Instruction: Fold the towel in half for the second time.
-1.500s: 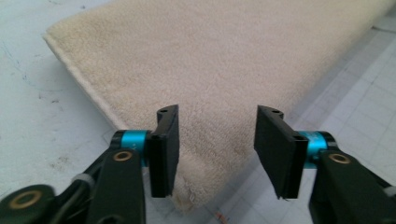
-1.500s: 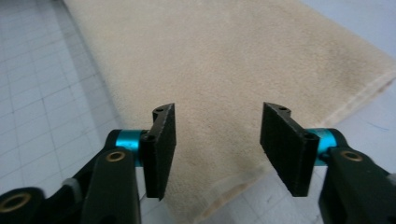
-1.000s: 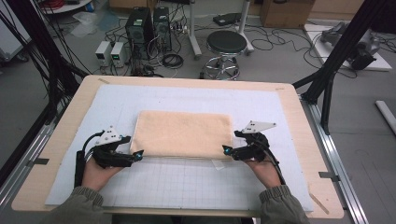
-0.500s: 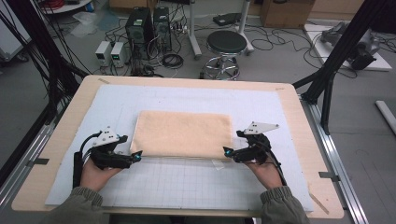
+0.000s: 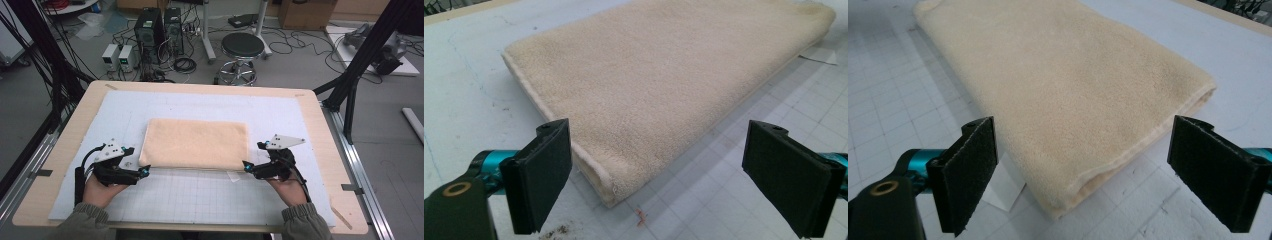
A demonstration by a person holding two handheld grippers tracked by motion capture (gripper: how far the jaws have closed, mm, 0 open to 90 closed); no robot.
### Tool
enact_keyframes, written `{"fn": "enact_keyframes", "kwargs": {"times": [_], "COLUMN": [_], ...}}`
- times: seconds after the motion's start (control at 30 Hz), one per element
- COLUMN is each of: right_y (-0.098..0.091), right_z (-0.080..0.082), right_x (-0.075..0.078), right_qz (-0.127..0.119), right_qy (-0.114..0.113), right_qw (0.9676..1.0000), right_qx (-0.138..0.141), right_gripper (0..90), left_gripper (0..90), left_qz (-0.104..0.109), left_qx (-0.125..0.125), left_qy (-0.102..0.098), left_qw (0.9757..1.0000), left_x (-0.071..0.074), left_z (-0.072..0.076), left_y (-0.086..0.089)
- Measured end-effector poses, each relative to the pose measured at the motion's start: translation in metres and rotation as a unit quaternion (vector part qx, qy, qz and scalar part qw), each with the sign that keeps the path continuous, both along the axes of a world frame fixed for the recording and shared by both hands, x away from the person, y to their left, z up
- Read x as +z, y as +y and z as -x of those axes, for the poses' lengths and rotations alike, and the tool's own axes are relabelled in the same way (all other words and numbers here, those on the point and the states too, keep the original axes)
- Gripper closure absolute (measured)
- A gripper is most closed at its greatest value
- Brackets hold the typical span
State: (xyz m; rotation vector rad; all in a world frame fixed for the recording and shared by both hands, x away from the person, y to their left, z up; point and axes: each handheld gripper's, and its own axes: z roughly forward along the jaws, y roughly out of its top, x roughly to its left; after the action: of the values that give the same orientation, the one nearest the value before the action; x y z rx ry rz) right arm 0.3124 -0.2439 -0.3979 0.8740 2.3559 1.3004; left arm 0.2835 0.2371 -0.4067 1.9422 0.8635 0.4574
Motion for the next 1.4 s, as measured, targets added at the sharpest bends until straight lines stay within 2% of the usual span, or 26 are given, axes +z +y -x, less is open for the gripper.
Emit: {"fn": "enact_keyframes", "kwargs": {"times": [0.37, 0.73, 1.4], "right_y": [-0.014, -0.021, -0.039], "right_z": [0.013, 0.023, 0.042], "right_x": [-0.002, -0.004, -0.004], "right_qz": [-0.003, -0.004, -0.016], "right_qy": [-0.003, -0.007, -0.007], "right_qw": [0.9999, 0.9999, 0.9996], "right_qx": [-0.010, -0.011, -0.023], "right_gripper": [12.1, 12.0, 12.0], "left_gripper": [13.2, 13.2, 13.2], "left_qz": [0.008, 0.007, 0.001], "left_qx": [0.003, 0.003, 0.007], "left_qy": [-0.010, -0.018, -0.018], "left_qw": [0.9999, 0.9998, 0.9998], "left_x": [0.004, 0.006, 0.006], "left_z": [0.013, 0.028, 0.047], "left_y": [0.002, 0.004, 0.014]}}
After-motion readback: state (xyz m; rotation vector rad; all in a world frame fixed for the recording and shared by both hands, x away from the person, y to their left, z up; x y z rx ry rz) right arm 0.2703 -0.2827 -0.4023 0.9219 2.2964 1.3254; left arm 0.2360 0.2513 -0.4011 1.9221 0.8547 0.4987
